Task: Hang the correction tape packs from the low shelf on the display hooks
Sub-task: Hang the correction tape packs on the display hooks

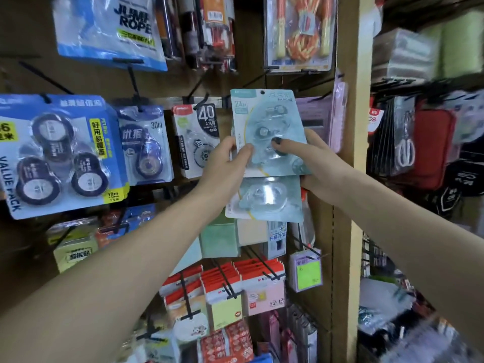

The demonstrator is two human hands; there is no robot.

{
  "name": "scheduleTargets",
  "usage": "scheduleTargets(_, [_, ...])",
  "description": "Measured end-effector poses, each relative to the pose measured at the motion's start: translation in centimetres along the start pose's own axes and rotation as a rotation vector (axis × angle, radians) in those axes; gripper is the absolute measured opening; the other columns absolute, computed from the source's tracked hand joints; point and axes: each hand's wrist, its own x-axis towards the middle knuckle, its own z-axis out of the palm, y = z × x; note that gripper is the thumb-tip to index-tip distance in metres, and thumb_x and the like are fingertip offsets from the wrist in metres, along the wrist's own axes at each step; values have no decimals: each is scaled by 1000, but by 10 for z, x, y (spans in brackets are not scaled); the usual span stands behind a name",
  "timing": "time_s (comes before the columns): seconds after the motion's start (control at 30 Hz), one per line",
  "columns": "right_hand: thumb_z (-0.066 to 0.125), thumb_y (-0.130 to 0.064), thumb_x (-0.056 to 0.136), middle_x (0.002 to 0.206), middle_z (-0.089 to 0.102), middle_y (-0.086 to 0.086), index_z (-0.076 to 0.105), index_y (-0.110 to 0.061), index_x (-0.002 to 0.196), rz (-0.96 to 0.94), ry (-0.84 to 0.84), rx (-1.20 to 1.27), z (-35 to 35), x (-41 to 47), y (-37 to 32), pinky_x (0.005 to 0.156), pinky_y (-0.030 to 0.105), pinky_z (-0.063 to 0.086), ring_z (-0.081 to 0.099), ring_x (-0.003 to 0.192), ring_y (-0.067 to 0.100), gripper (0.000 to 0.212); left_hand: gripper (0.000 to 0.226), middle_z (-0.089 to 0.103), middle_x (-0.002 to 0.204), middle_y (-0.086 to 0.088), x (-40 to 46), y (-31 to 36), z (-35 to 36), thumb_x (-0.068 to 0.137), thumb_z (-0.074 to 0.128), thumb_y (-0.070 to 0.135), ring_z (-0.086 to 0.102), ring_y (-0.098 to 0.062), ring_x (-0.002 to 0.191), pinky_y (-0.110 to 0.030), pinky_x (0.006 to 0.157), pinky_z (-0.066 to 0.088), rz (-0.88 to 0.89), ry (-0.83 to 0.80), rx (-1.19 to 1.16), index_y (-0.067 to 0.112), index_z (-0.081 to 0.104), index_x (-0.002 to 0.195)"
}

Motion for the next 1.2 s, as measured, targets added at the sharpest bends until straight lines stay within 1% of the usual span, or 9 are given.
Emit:
scheduleTargets(0.23, [82, -30, 83, 124, 76, 6, 61, -21, 135, 83, -62, -27, -5, 16, 5, 88, 49, 63, 75, 109, 28, 57, 33, 64, 90, -11, 4, 3, -1, 103, 54, 37, 60, -21, 81, -38, 80, 51, -95, 25, 2, 5, 61, 102])
scheduleTargets(0.33, [67, -34, 97, 135, 70, 8, 66, -26, 109, 144, 38, 34, -16, 32, 11, 71, 12, 58, 73, 90, 7, 14, 43, 64, 92, -17, 5, 6, -2, 100, 52, 43, 62, -27, 82, -41, 80, 52, -175, 34, -3, 3, 64, 109])
scheduleTargets(0.4, [44, -30, 110, 160, 45, 15, 57, -29, 110, 190, 14, -53, -11, 72, 25, 57, -3, 44, 57, 87, -3, 13, 48, 62, 92, -10, 6, 8, -3, 97, 50, 46, 62, -24, 84, -41, 83, 52, -241, 22, -4, 3, 64, 112])
scheduleTargets(0.47, [27, -15, 113, 167, 27, 22, 45, -6, 134, 187, 30, -170, 0, 93, 21, 97, 9, 40, 55, 130, 19, 29, 47, 68, 96, -10, 9, 6, -4, 96, 49, 48, 68, -28, 90, -47, 96, 54, -293, -8, 6, 5, 66, 104])
scheduleTargets(0.53, [41, -18, 111, 159, 42, 26, 42, 2, 150, 200, 131, -122, 15, 67, 14, 111, 32, 42, 50, 142, 34, 43, 39, 64, 86, -7, 11, 2, -6, 99, 50, 49, 67, -28, 82, -41, 86, 56, -341, -26, 2, 12, 61, 93])
scheduleTargets(0.67, [75, -37, 90, 117, 77, 13, 67, -15, 125, 357, 19, -155, 11, 76, 17, 72, 40, 66, 77, 90, 28, 42, 26, 54, 74, -3, 18, -12, -15, 99, 60, 36, 52, -17, 59, -21, 50, 37, -426, -72, 81, 11, 57, 89])
scheduleTargets(0.77, [79, -37, 86, 117, 75, 14, 64, -14, 124, 390, 61, -203, 18, 93, 23, 84, 45, 64, 76, 97, 29, 46, 22, 62, 80, -4, 23, -14, -21, 96, 64, 26, 61, -11, 54, -15, 47, 39, -500, -95, 66, 8, 59, 107])
scheduleTargets(0.87, [83, -43, 78, 115, 72, 12, 62, -18, 118, 417, 76, -279, 24, 112, 34, 94, 45, 61, 74, 105, 31, 52, 39, 69, 96, -8, 28, -20, -27, 94, 67, 29, 62, -20, 77, -24, 65, 45, -546, -142, 58, 6, 60, 124])
scheduleTargets(1.2, [89, -37, 66, 127, 69, 16, 62, -14, 131, 461, 86, -298, 19, 163, 69, 92, 51, 61, 75, 103, 32, 74, 22, 61, 68, 0, 35, -16, -36, 91, 71, 34, 56, -14, 48, -13, 44, 37, -499, -175, 167, 13, 64, 96])
